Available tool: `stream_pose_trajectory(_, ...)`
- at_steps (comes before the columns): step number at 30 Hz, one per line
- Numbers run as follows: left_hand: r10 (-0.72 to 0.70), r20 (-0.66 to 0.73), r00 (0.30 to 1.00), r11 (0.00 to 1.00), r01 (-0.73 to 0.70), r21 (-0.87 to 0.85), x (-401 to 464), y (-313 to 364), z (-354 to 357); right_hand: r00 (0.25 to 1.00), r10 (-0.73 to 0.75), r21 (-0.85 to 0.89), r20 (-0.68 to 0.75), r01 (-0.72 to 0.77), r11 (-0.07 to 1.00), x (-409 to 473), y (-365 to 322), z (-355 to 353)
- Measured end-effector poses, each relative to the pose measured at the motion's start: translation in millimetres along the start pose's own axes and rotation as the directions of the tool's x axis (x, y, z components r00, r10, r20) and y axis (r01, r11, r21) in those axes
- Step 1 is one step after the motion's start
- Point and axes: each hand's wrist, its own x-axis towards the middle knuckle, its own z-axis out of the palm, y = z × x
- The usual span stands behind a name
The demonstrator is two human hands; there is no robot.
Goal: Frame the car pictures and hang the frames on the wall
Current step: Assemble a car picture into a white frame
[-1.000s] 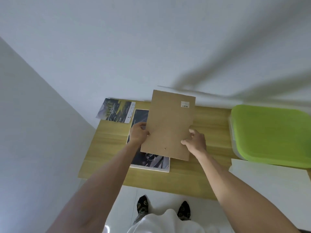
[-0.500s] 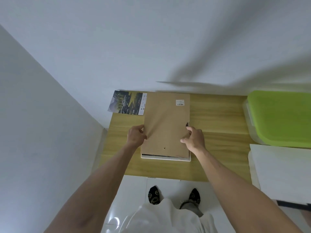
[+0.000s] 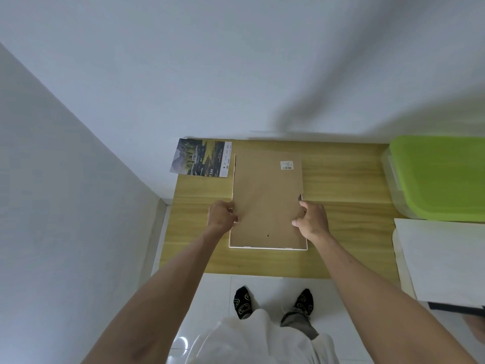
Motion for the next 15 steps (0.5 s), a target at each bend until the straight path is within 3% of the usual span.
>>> stream_pose_trajectory(3, -0.019, -0.021, 1.0, 0.998, 0.02, 0.053, 2.3, -0.6, 2.2, 0.999, -0.035, -0.088, -0.005, 0.035, 0.996, -4.4, -5.0, 0.2)
stream_pose_trajectory(7, -0.031, -0.05, 0.998, 0.994, 0.036, 0.1, 3.6, -1.5, 2.9, 0.985, -0.168, -0.414, 0.037, 0.168, 0.895, -16.4, -11.5, 6.8)
stream_pose_trajectory(10, 0.04, 0.018, 0.999, 0.956, -0.044, 0.289, 4.3, 7.6, -1.0, 0.974, -0.197, -0.51, 0.111, 0.226, 0.83, -17.7, -19.6, 6.7)
stream_pose_trajectory(12, 0.117, 0.086, 0.989, 0.833, -0.145, 0.534, 6.3, 17.7, -3.4, 0.977, -0.189, -0.568, 0.103, 0.214, 0.795, -12.2, -26.0, 2.4)
stream_pose_trajectory(15, 0.242, 0.163, 0.957, 0.531, -0.271, 0.803, 12.5, 32.8, 2.9, 0.959, -0.257, -0.667, 0.121, 0.27, 0.694, -0.2, -36.9, -3.1)
